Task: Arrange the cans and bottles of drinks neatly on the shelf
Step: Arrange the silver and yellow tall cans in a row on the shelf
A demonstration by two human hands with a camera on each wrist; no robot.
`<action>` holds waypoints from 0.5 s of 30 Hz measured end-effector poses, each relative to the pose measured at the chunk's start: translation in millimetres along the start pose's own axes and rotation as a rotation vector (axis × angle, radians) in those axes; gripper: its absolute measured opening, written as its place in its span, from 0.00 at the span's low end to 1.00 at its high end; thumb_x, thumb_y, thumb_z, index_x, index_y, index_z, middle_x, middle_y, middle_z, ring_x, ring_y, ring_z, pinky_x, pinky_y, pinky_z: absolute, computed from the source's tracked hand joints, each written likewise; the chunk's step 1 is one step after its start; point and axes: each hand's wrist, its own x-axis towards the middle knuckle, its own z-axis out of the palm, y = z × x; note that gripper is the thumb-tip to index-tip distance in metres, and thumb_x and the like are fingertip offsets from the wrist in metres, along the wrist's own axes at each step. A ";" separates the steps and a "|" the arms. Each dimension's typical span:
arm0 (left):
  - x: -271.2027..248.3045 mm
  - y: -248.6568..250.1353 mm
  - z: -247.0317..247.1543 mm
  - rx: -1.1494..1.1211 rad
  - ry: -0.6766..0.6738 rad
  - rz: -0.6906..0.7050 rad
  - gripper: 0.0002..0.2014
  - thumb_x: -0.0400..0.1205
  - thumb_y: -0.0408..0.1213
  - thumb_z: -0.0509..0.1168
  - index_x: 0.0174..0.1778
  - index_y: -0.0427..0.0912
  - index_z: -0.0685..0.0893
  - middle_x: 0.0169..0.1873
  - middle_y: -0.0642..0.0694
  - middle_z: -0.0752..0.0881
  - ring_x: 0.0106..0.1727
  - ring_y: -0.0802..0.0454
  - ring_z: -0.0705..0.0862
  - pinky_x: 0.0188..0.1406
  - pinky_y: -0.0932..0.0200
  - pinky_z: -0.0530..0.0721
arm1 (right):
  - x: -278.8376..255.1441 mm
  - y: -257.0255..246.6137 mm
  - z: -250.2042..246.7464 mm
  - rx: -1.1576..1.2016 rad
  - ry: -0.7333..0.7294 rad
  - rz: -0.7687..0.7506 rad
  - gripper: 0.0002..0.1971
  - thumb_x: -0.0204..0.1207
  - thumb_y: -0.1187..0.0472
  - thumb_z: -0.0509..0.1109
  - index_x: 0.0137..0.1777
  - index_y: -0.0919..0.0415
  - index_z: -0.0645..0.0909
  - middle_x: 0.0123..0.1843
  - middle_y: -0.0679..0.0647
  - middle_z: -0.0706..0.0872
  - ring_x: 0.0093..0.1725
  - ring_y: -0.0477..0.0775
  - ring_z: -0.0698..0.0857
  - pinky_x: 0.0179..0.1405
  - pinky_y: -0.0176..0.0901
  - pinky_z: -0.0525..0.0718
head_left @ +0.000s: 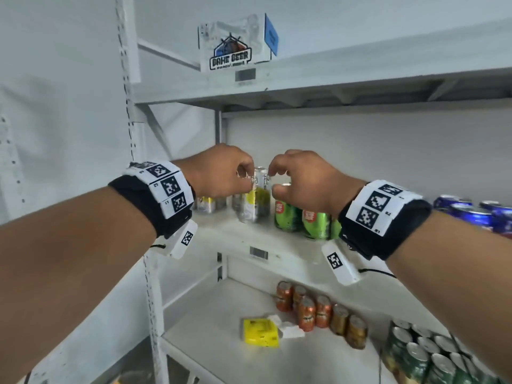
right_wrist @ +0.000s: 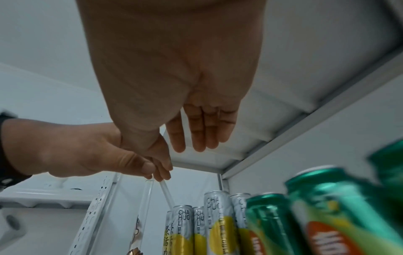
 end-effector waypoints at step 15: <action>59.2 -181.3 39.3 -0.072 -0.017 0.093 0.21 0.77 0.57 0.71 0.61 0.50 0.90 0.51 0.56 0.86 0.53 0.54 0.84 0.53 0.57 0.80 | 169.5 -33.7 103.0 -0.167 -0.073 0.226 0.22 0.79 0.46 0.73 0.67 0.57 0.86 0.61 0.59 0.86 0.62 0.62 0.84 0.62 0.51 0.83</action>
